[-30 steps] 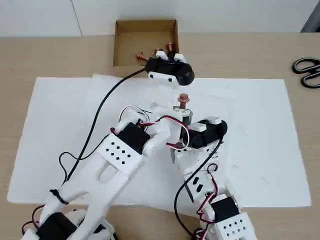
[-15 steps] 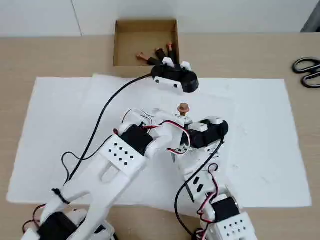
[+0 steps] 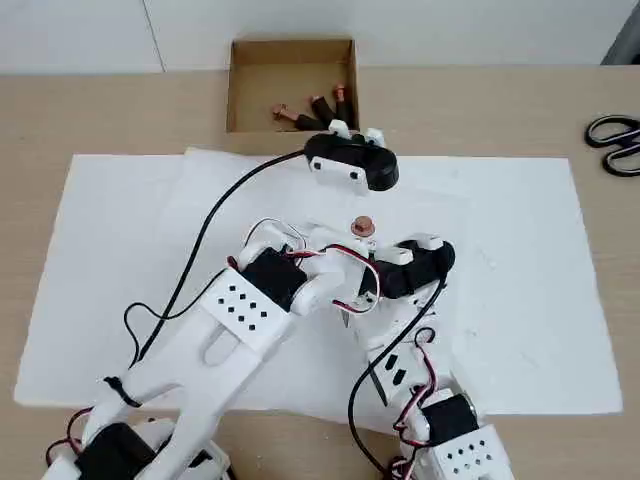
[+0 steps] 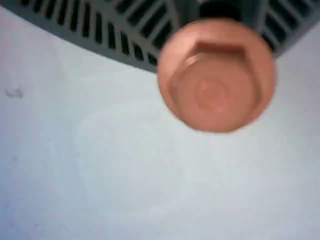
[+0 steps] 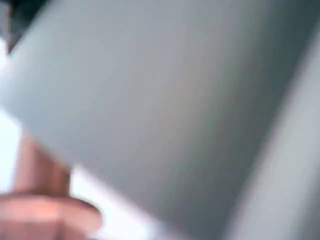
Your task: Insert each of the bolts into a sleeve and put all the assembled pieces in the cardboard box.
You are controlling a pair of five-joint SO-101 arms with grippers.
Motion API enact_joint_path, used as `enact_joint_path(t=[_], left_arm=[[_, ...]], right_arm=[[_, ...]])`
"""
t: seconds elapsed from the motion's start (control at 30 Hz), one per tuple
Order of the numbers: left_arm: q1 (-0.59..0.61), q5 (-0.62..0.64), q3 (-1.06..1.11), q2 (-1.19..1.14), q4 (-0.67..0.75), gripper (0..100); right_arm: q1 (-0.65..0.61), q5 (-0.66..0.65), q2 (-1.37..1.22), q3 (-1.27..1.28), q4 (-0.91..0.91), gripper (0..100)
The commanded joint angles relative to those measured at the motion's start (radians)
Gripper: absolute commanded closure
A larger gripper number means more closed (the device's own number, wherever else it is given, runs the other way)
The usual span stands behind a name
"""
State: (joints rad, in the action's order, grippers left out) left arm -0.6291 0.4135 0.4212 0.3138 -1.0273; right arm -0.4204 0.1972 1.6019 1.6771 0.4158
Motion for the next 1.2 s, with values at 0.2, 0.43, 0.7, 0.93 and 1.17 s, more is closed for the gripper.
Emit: enact_joint_path(t=[0.2, 0.43, 0.7, 0.93, 1.17], left_arm=[[-0.002, 0.044, -0.058, 0.017, -0.018, 70], [0.066, 0.077, -0.12, 0.017, -0.023, 69], [0.265, 0.087, -0.145, 0.017, -0.026, 69], [0.399, 0.064, -0.173, 0.012, -0.141, 69], [0.414, 0.035, -0.173, 0.011, -0.222, 69]], right_arm=[[0.004, 0.005, 0.016, -0.009, -0.004, 99.5], [0.004, 0.005, 0.016, -0.009, -0.004, 99.5], [0.012, 0.003, 0.013, -0.014, -0.002, 99.5], [0.07, -0.089, -0.048, -0.299, 0.189, 99.5], [0.11, -0.218, -0.524, -0.81, 0.272, 99.5]])
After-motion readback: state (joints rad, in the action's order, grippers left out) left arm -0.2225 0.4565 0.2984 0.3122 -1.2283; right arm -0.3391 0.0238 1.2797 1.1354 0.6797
